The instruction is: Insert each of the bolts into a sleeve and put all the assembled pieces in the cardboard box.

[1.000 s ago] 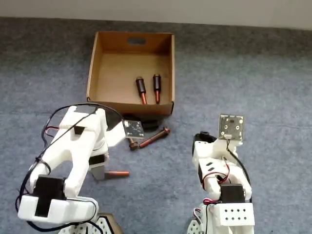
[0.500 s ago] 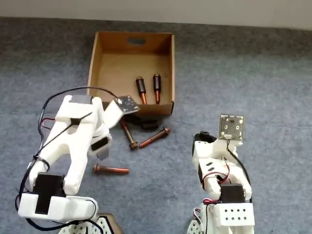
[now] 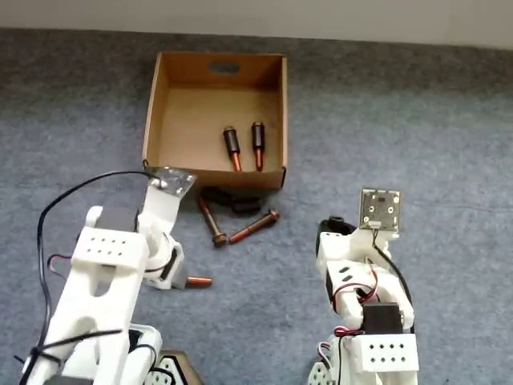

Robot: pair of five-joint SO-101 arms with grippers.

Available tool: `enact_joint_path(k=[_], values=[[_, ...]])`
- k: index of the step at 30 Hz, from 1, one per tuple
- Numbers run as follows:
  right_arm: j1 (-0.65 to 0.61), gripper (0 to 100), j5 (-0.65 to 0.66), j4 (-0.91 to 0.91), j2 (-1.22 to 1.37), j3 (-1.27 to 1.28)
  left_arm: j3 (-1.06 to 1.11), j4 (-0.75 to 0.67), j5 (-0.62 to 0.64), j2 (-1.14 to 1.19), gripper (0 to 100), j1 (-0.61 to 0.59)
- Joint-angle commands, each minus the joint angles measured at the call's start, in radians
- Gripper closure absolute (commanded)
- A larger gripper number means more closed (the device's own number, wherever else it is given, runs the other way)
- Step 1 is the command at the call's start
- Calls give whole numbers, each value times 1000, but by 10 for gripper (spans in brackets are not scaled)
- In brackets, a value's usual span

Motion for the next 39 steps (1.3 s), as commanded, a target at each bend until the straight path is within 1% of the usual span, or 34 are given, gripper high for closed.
enact_joint_path(k=[1, 6, 9, 13, 19, 21, 30, 33, 36, 39], values=[[7, 992, -9, -4, -12, -5, 28, -2, 201, -70, 770, 18], [7, 992, -9, -4, -12, -5, 68, -83, 468, -71, 771, 18], [7, 992, -9, -4, -12, -5, 93, -126, 546, -71, 770, 19], [7, 992, -9, -4, -12, -5, 140, -183, 549, -71, 769, 19], [7, 992, -9, -4, -12, -5, 228, -365, 554, -70, 769, 21], [7, 992, -9, -4, -12, -5, 245, -399, 554, -70, 769, 21], [7, 992, -9, -4, -12, -5, 240, -416, 555, -70, 769, 21], [7, 992, -9, -4, -12, -5, 228, -454, 555, -67, 769, 21], [7, 992, -9, -4, -12, -5, 208, -509, 555, -19, 769, 21], [7, 992, -9, -4, -12, -5, 143, -519, 555, 67, 771, 19]])
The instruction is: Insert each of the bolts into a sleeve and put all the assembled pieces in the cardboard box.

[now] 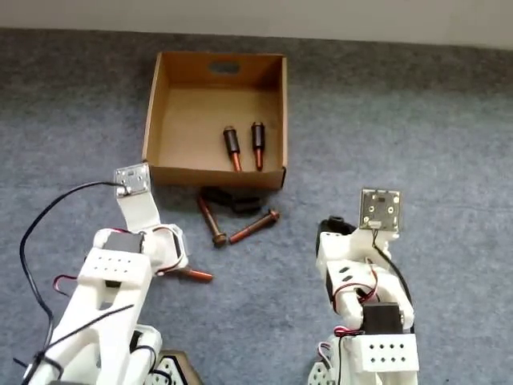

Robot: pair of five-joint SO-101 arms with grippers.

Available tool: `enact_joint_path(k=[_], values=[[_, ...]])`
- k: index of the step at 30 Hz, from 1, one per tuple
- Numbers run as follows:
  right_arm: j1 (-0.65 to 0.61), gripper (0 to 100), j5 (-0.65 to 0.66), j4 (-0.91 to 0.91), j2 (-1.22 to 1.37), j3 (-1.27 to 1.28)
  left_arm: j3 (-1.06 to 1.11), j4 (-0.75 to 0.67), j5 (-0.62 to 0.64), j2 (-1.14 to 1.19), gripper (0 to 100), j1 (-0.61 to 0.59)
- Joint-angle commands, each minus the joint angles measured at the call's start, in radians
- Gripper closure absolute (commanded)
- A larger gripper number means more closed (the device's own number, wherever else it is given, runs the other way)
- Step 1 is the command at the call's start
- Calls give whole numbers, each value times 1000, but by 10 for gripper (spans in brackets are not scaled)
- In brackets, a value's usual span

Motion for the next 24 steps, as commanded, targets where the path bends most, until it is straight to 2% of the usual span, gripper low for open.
enact_joint_path(k=[1, 3, 9, 14, 17, 19, 24], values=[[7, 992, -9, -4, -12, -5, -108, -6, 8, 76, 771, 16], [7, 992, -9, -4, -12, -5, -177, 69, 5, 101, 771, 13], [7, 992, -9, -4, -12, -5, -426, 408, -2, 101, 769, 15], [7, 992, -9, -4, -12, -5, -475, 632, -101, 110, 768, 67], [7, 992, -9, -4, -12, -5, -390, 621, -100, 110, 768, 116], [7, 992, -9, -4, -12, -4, -315, 539, -92, 110, 768, 143], [7, 992, -9, -1, -12, -4, -168, 293, 83, 110, 756, 153]])
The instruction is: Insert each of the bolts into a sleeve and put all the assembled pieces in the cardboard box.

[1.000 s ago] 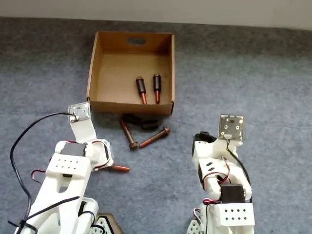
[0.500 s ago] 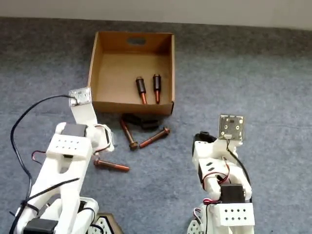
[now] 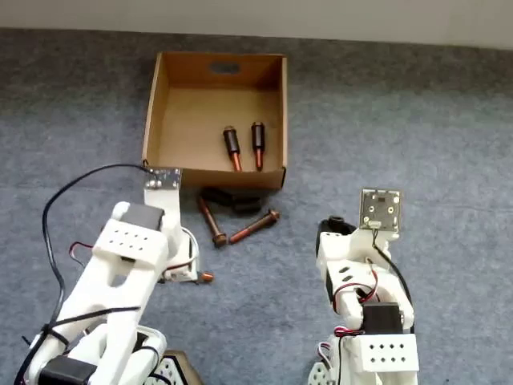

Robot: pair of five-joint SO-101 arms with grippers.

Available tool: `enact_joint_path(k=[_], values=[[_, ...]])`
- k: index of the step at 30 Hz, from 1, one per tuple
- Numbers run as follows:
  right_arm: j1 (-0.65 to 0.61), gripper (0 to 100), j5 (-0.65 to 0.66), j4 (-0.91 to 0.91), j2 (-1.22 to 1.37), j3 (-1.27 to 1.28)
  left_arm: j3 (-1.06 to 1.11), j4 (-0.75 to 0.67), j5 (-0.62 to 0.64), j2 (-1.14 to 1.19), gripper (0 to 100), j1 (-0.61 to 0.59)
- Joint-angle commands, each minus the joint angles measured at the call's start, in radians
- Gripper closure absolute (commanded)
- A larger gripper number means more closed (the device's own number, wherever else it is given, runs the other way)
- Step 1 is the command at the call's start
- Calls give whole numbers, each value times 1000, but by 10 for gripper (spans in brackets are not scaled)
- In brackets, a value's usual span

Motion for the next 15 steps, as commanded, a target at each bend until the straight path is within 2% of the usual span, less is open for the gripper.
enact_joint_path(k=[1, 6, 15], values=[[7, 992, -9, -1, -12, -4, 58, -147, 109, 2, 739, 13], [7, 992, -9, -1, -12, -4, 74, -193, 192, 4, 688, 13], [7, 992, -9, 1, -12, -4, 76, -199, 187, 27, 688, -50]])
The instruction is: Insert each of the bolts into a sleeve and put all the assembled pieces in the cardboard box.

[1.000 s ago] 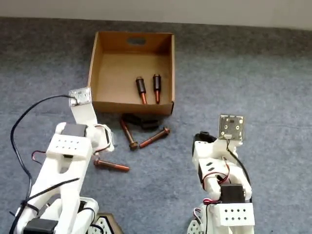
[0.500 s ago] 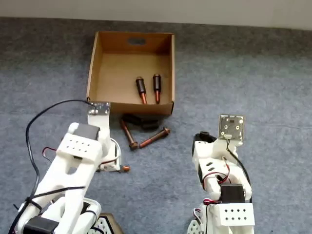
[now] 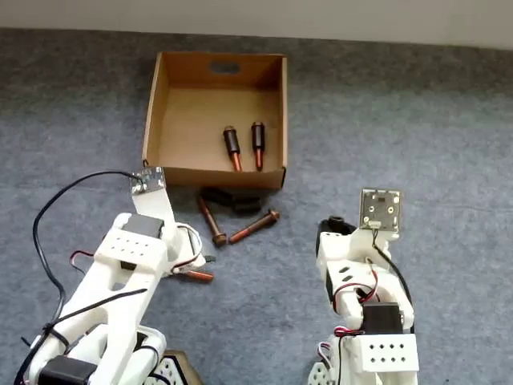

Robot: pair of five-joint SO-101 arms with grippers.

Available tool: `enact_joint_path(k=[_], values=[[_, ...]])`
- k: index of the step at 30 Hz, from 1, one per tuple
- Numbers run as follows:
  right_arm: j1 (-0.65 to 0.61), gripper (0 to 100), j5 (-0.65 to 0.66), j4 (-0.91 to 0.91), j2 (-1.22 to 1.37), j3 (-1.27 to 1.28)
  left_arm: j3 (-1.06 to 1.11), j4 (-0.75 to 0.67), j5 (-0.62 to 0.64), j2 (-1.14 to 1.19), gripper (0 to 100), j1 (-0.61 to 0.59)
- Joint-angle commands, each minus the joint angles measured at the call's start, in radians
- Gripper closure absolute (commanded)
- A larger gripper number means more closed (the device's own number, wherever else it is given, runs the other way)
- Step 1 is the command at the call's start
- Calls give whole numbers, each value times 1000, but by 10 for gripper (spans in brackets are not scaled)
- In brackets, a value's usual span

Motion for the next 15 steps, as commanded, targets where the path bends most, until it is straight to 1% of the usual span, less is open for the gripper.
enact_joint_path(k=[1, 5, 9, 11, 15], values=[[7, 992, -9, 1, -12, -4, -2, 21, 2, 33, 687, -22], [7, 992, -9, 1, -12, -4, -8, 20, 0, 119, 688, -22], [7, 992, -9, 1, -12, -4, -8, -71, 6, 226, 688, -22], [7, 992, -9, 1, -12, -4, -18, -92, 6, 272, 691, -22], [7, 992, -9, 1, -12, -4, -82, -91, -2, 295, 757, -22]])
